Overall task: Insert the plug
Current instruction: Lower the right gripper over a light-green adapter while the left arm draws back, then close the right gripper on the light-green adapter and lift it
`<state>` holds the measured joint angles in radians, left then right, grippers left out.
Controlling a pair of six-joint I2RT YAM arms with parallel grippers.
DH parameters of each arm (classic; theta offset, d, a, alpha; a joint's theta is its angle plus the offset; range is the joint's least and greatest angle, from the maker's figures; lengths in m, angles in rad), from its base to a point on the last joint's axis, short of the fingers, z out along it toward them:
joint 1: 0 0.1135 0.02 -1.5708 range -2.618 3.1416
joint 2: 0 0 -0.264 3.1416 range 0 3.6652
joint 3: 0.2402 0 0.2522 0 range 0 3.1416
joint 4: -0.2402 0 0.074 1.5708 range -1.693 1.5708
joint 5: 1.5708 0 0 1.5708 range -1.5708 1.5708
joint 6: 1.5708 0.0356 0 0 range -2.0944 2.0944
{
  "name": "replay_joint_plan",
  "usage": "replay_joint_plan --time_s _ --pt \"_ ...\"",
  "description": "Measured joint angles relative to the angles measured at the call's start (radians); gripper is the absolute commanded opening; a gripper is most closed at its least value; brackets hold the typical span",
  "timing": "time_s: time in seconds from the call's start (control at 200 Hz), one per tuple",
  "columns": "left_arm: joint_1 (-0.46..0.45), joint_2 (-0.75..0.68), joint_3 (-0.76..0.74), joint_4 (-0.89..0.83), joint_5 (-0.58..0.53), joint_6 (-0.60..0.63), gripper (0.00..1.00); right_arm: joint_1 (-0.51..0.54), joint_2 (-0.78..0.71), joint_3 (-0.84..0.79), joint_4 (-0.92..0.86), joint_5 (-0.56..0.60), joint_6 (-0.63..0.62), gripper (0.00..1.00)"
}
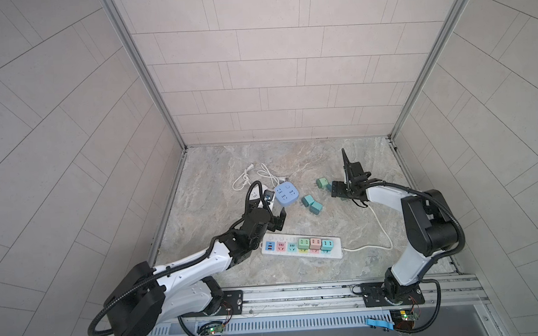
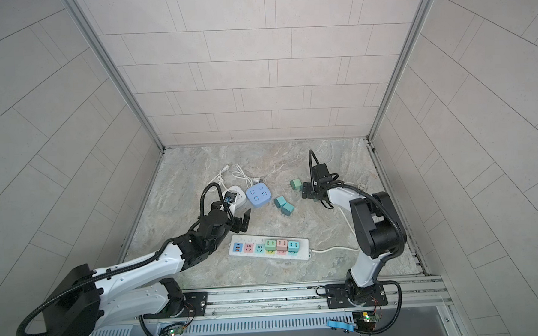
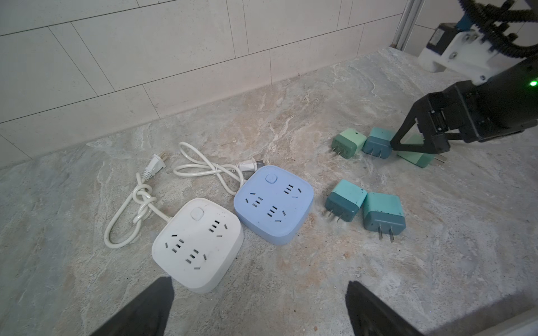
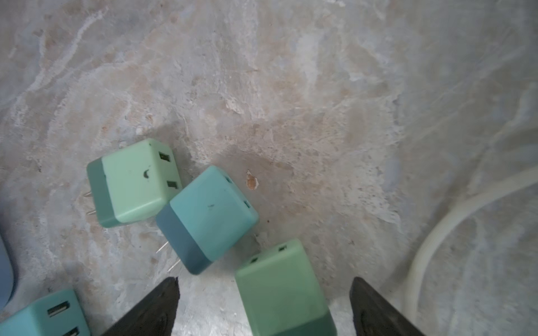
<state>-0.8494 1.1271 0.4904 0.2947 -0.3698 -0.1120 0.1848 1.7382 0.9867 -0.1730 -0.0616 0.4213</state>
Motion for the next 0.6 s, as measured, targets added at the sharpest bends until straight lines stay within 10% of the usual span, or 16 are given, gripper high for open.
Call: replay_joint_plan --time_s 0.595 --pt "0.000 -0.005 0.011 -0.018 -0.009 0.015 1.00 0.075 0.039 0.066 -0.130 0.086 -0.029 0.76"
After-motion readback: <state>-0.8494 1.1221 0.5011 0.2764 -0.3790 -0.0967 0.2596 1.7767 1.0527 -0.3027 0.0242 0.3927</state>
